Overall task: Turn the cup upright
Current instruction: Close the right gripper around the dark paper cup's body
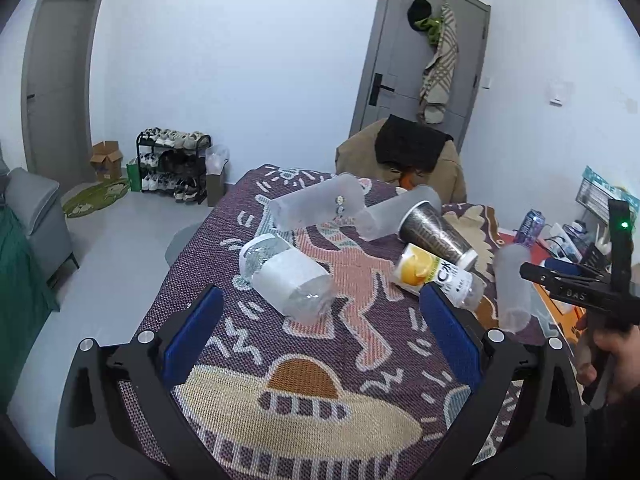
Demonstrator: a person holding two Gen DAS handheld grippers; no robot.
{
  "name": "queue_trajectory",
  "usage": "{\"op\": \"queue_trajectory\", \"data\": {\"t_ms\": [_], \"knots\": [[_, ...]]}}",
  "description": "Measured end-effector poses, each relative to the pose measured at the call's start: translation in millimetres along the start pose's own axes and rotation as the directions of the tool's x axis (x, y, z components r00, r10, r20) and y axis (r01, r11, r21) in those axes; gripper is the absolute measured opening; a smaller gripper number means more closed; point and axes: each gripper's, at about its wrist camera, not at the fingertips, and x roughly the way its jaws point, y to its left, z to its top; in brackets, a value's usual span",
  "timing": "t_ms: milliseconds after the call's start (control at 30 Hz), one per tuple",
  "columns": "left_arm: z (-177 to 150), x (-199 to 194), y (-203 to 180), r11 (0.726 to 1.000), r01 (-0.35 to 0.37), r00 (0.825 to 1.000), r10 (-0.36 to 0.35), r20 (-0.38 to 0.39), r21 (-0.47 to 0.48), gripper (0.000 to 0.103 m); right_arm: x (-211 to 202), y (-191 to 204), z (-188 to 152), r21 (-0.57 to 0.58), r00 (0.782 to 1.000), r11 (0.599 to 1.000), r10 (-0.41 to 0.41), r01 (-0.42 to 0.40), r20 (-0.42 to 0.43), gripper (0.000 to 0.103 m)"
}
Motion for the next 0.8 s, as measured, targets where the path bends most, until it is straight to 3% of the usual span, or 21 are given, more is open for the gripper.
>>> {"op": "queue_trajectory", "data": {"t_ms": [300, 800], "knots": [[-1, 28, 17, 0.998, -0.027, 0.999, 0.025, -0.034, -0.053, 0.098, 66, 5, 39, -0.049, 0.995, 0.998, 0.020, -0.025, -0.100, 0.076], [-6, 56, 42, 0.991, -0.060, 0.997, 0.054, -0.054, -0.123, 0.098, 170, 17, 80, -0.149, 0.957, 0.987, 0.020, -0.066, -0.289, 0.076]]}}
